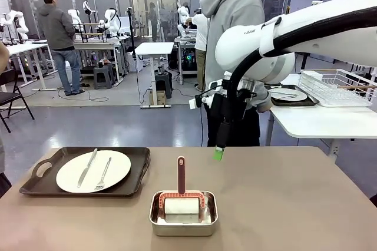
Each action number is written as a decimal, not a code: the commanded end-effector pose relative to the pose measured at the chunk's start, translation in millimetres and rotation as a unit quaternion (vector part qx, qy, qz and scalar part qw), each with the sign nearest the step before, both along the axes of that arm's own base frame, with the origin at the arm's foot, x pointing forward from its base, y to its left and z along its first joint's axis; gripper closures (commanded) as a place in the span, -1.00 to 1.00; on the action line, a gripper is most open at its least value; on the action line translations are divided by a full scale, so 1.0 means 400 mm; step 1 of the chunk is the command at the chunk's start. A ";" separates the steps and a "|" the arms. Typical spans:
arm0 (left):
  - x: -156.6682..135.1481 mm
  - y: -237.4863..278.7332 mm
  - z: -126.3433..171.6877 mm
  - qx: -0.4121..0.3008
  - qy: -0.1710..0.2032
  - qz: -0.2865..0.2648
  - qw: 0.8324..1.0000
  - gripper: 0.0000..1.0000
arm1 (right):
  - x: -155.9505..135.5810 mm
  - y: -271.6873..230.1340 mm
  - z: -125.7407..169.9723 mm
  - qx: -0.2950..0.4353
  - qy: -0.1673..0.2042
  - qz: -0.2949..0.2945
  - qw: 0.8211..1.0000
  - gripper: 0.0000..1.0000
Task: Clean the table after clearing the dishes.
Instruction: When the left (or right) Handle tray is removed, use the left hand (or right hand) to clean the left (or right) side of the table with the Lint Roller.
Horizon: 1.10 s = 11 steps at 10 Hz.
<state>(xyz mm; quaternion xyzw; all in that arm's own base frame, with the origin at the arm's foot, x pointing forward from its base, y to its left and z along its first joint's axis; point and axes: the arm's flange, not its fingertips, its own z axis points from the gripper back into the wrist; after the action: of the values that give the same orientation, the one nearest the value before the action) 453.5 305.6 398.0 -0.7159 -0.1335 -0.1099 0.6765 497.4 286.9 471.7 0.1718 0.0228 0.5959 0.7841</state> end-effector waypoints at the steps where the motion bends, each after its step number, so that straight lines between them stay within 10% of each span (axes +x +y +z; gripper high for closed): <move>1: -0.015 -0.005 0.003 0.007 -0.006 0.004 1.000 -1.00 | 0.008 -0.007 0.019 0.001 0.002 -0.008 1.000 -1.00; 11: -0.015 -0.005 0.003 0.007 -0.006 0.004 1.000 -1.00 | 0.025 0.144 -0.011 -0.030 -0.058 0.089 0.994 -1.00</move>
<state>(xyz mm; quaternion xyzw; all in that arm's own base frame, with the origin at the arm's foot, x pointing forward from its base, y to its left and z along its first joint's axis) 453.7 305.4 398.0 -0.7159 -0.1333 -0.1101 0.6765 499.4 333.2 470.7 0.1262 0.0191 0.6526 0.7469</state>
